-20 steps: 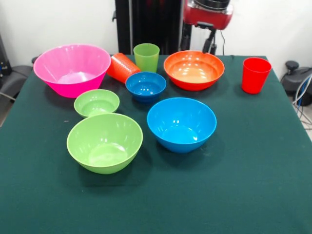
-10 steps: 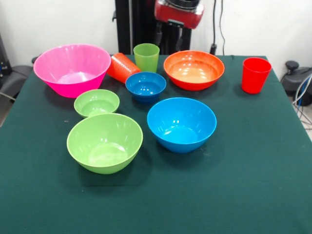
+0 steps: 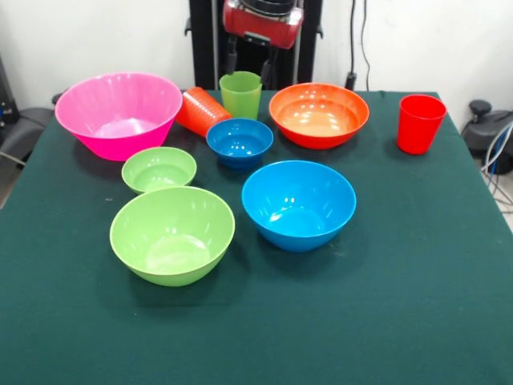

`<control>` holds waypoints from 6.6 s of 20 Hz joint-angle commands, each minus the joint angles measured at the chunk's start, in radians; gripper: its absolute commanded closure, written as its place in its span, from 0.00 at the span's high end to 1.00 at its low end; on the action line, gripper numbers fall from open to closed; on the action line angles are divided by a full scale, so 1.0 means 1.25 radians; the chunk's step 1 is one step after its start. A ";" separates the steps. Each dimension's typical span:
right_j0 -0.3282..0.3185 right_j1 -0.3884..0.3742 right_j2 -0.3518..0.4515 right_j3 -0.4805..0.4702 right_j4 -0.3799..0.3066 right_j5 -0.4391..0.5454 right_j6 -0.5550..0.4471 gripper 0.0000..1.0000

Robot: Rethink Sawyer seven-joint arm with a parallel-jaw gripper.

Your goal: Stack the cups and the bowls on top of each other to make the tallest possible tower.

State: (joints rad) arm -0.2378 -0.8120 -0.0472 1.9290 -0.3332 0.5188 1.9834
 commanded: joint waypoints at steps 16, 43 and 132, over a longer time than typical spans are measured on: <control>-0.157 0.148 0.137 0.039 -0.043 -0.124 -0.023 1.00; -0.227 0.231 0.208 0.093 -0.038 -0.288 0.049 1.00; 0.080 0.106 0.026 -0.042 -0.032 -0.235 0.024 1.00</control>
State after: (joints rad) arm -0.1600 -0.6809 0.0433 1.9785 -0.3087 0.1637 1.9834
